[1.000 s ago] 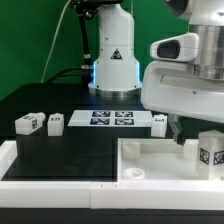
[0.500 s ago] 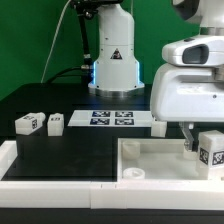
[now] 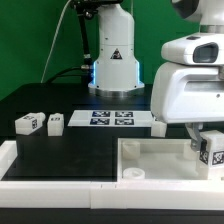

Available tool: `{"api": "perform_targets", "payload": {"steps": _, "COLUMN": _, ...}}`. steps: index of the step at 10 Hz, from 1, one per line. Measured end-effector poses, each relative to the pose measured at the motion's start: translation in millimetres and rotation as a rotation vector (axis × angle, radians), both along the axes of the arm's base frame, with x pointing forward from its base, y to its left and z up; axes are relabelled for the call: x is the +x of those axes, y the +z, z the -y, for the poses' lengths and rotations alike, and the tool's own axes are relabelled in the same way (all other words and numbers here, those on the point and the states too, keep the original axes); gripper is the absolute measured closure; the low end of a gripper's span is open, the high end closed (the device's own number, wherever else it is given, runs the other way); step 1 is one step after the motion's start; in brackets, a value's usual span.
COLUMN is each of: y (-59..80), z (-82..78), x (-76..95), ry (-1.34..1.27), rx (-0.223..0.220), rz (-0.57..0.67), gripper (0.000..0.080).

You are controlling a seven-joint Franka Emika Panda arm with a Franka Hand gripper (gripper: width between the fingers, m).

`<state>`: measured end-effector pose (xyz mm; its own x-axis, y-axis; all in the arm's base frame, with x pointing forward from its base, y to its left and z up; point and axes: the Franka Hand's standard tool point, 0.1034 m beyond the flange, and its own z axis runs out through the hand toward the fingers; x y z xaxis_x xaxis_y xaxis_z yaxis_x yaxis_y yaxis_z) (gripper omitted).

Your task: Assemble one leg

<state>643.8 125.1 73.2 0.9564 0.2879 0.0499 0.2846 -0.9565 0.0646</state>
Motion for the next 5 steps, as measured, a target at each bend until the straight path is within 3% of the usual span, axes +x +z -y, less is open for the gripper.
{"api": "perform_targets", "payload": {"steps": 5, "y": 0.1, "z": 2.6, "x": 3.4, "ry": -0.593, "rx": 0.022, "rz": 0.016, "gripper": 0.0507}}
